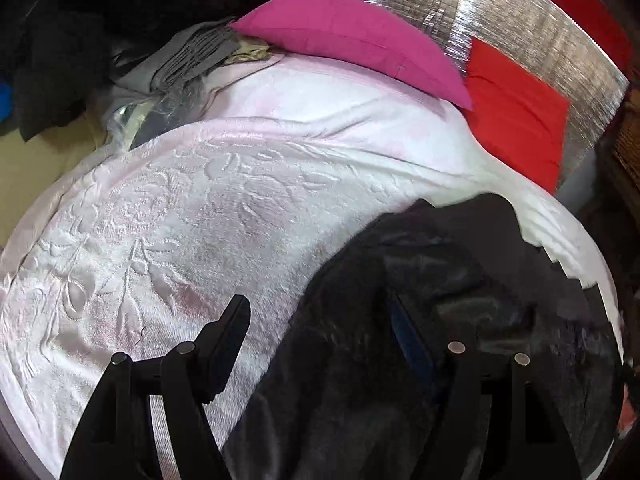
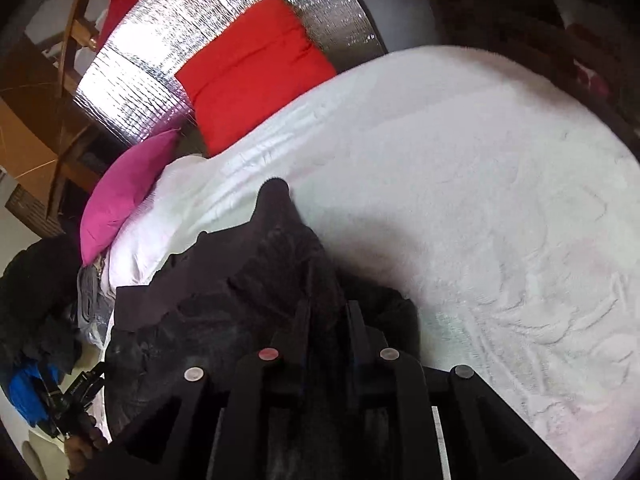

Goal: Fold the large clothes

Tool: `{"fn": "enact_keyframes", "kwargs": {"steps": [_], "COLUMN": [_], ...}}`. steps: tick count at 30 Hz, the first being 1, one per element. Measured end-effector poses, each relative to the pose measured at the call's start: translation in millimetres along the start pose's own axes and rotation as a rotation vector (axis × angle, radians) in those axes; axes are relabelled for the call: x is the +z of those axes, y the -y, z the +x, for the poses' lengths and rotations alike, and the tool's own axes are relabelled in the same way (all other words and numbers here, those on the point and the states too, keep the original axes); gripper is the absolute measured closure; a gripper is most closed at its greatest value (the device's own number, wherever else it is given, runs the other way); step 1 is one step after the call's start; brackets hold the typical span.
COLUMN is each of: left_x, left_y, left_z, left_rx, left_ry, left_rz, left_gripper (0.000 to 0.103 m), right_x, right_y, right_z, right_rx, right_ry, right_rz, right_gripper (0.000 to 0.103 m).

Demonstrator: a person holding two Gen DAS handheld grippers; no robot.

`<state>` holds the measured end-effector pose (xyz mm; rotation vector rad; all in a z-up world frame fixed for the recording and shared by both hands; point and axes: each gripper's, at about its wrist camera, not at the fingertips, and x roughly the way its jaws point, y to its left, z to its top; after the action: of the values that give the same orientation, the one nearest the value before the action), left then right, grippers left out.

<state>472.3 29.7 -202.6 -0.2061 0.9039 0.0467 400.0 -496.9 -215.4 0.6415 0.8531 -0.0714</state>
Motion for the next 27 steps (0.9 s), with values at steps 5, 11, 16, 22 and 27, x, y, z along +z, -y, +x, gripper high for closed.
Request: {"fn": "enact_keyframes", "kwargs": {"steps": [5, 11, 16, 22, 27], "left_x": [-12.6, -32.2, -48.4, -55.1, -51.4], "left_y": [9.1, 21.6, 33.0, 43.0, 46.0], "left_z": [-5.6, -19.5, -34.5, -43.1, -42.0], "left_rx": [0.001, 0.02, 0.04, 0.055, 0.062], "left_ry": [-0.007, 0.014, 0.067, 0.123, 0.145], "left_rz": [0.065, 0.138, 0.216, 0.302, 0.323], "left_gripper": [0.03, 0.03, 0.03, 0.03, 0.03], "right_x": [-3.7, -26.9, -47.4, -47.4, -42.9], "right_y": [8.9, -7.3, -22.5, -28.8, -53.2], "right_z": [-25.6, -35.1, -17.8, -12.2, -37.5], "right_rx": [0.027, 0.064, -0.034, -0.051, 0.06], "right_ry": [0.038, 0.017, -0.034, -0.061, 0.097], "right_rz": [0.02, -0.029, -0.067, -0.059, -0.112], "right_gripper": [0.084, 0.084, 0.084, 0.083, 0.083]}}
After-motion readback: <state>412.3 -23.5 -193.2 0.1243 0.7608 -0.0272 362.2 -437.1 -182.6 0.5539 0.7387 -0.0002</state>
